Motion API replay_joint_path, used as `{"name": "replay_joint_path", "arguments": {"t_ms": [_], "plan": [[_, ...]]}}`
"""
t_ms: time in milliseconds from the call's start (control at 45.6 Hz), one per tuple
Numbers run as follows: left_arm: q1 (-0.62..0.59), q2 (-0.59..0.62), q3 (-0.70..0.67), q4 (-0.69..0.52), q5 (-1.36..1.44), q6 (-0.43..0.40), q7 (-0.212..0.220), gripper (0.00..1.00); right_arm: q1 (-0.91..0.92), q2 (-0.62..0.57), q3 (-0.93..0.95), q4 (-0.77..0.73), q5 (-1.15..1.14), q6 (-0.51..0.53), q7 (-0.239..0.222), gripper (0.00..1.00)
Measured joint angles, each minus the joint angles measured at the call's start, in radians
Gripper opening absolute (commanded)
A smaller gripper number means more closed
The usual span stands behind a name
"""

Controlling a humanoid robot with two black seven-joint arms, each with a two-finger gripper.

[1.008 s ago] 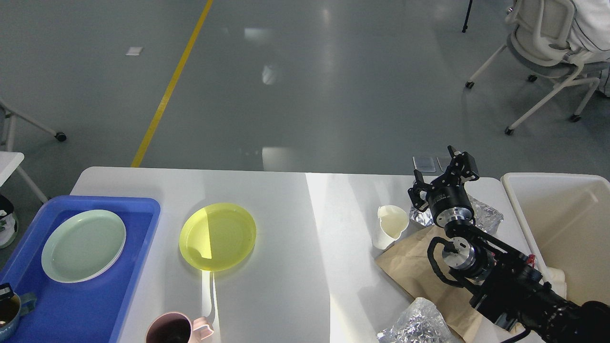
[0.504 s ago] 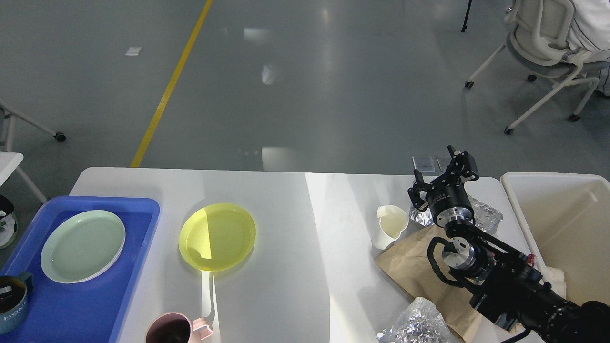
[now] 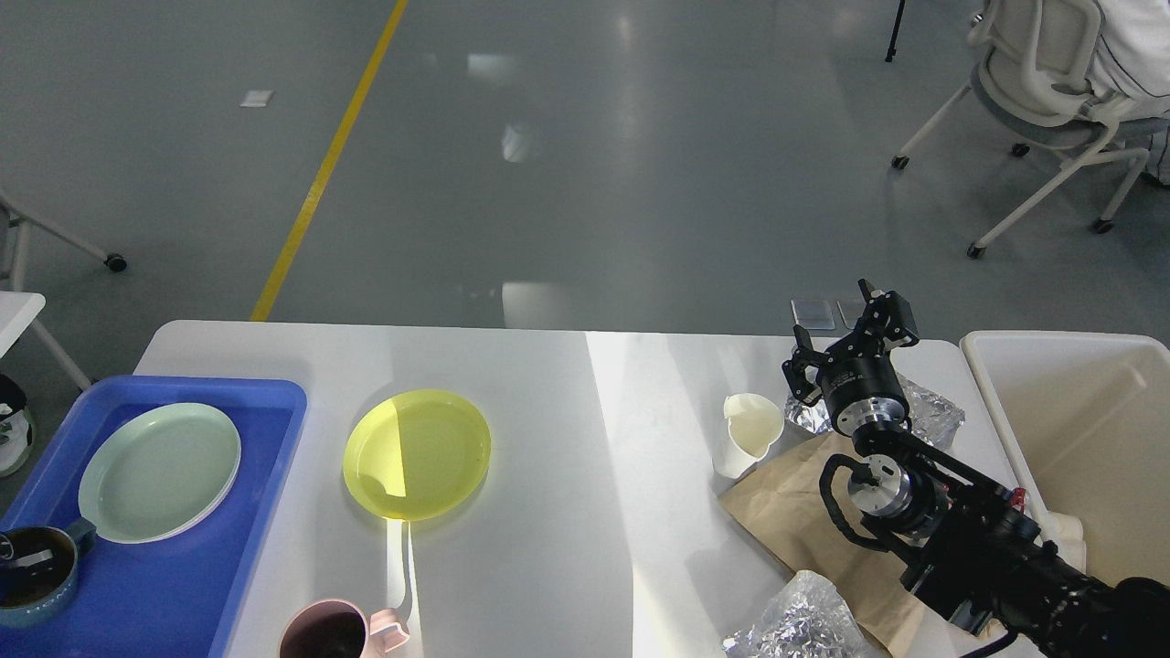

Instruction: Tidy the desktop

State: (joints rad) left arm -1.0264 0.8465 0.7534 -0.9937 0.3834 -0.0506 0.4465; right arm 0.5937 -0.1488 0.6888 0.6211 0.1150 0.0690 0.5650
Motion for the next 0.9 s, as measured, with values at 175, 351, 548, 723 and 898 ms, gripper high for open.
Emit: {"name": "replay_joint_path", "arguments": {"t_ms": [175, 351, 548, 723, 898], "plan": [[0.001, -0.002, -0.013, -0.003, -0.006, -0.006, 0.007, 0.16, 0.0, 0.0, 0.0, -0.001, 0.0, 0.0, 0.0, 1.0], [0.002, 0.007, -0.013, -0.003, -0.006, -0.108, 0.011, 0.17, 0.0, 0.0, 0.0, -0.001, 0.0, 0.0, 0.0, 1.0], [-0.001, 0.016, -0.013, -0.002, -0.006, -0.223, 0.014, 0.34, 0.0, 0.0, 0.0, -0.001, 0.0, 0.0, 0.0, 1.0], [-0.005, 0.027, -0.013, -0.002, -0.007, -0.234, 0.014, 0.53, 0.0, 0.0, 0.0, -0.001, 0.0, 0.0, 0.0, 1.0], [-0.015, 0.044, -0.015, -0.002, -0.008, -0.236, 0.014, 0.62, 0.0, 0.0, 0.0, -0.001, 0.0, 0.0, 0.0, 1.0]]}}
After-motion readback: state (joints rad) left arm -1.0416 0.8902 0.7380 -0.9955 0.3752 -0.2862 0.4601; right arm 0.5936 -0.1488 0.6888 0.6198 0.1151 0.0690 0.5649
